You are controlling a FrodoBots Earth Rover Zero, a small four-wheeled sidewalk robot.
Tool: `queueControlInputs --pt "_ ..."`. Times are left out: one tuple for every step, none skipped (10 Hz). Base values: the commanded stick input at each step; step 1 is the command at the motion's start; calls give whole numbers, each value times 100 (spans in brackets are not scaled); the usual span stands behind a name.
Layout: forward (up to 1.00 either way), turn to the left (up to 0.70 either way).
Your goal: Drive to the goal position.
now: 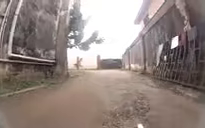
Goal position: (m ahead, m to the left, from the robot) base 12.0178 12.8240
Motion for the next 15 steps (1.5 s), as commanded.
queueControlInputs --pt "70 -10" --pt "70 0" --pt "70 0" --pt "70 0" --pt "70 0" --pt "70 0" --pt "70 0" --pt "70 0" --pt "70 -3" --pt "70 -21" --pt "70 -18" --pt "70 -6" --pt "70 0" --pt "70 0" --pt "70 0"
